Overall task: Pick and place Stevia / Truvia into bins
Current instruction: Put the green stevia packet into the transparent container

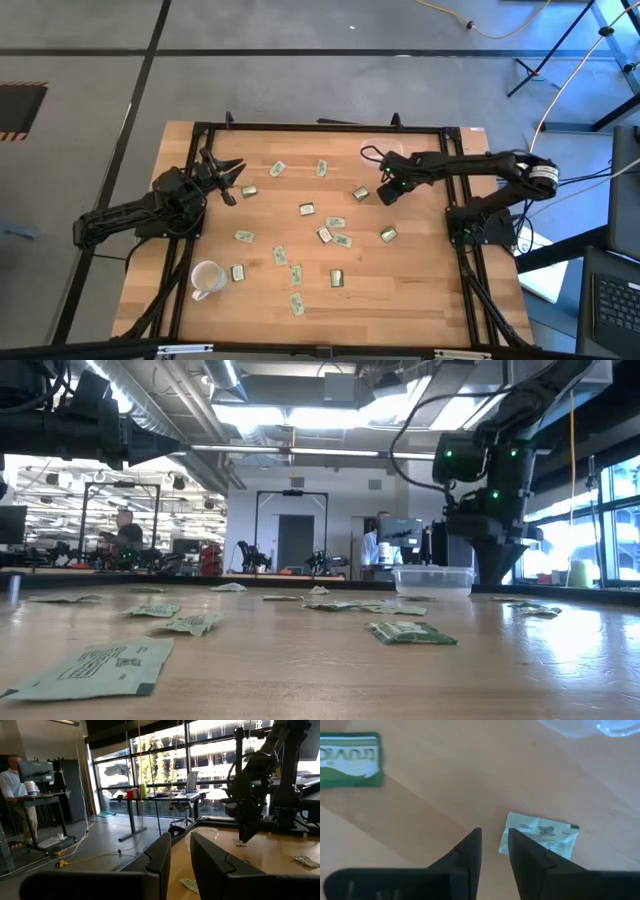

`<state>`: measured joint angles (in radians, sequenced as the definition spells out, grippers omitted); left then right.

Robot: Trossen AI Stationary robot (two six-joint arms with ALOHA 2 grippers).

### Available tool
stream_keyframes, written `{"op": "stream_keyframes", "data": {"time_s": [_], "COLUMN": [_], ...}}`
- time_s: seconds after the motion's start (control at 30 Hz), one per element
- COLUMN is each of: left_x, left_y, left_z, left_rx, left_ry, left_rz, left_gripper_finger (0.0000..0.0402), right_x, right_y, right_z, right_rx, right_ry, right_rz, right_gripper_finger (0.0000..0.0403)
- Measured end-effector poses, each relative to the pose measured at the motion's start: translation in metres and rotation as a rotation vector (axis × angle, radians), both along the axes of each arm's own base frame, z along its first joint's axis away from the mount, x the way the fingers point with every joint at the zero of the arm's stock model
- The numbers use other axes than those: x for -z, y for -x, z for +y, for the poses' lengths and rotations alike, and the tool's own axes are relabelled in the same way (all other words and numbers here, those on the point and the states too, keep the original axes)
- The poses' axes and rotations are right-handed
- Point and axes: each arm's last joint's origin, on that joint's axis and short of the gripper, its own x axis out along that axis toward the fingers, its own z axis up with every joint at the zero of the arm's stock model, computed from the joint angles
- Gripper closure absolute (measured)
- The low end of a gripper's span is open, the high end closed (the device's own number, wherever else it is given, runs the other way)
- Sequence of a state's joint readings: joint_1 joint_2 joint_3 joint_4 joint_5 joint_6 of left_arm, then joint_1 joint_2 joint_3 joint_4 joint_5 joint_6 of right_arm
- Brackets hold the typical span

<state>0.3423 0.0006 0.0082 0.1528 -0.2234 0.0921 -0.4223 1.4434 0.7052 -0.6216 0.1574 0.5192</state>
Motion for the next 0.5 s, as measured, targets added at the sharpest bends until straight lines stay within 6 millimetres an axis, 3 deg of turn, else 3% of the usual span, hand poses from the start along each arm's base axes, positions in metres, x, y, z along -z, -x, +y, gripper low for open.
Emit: {"op": "stream_keyframes", "data": {"time_s": [0.5], "left_x": [0.0], "left_y": [0.0], "left_z": [0.0], "left_rx": [0.0], "left_ry": [0.001], "left_rz": [0.001], "left_gripper_finger": [0.0334], "right_x": [0.023], "right_y": [-0.001], "right_z": [-0.012], "right_rx": [0.048], "right_ry": [-0.042], "right_rz": [0.07], "right_gripper_finger": [0.0322]}}
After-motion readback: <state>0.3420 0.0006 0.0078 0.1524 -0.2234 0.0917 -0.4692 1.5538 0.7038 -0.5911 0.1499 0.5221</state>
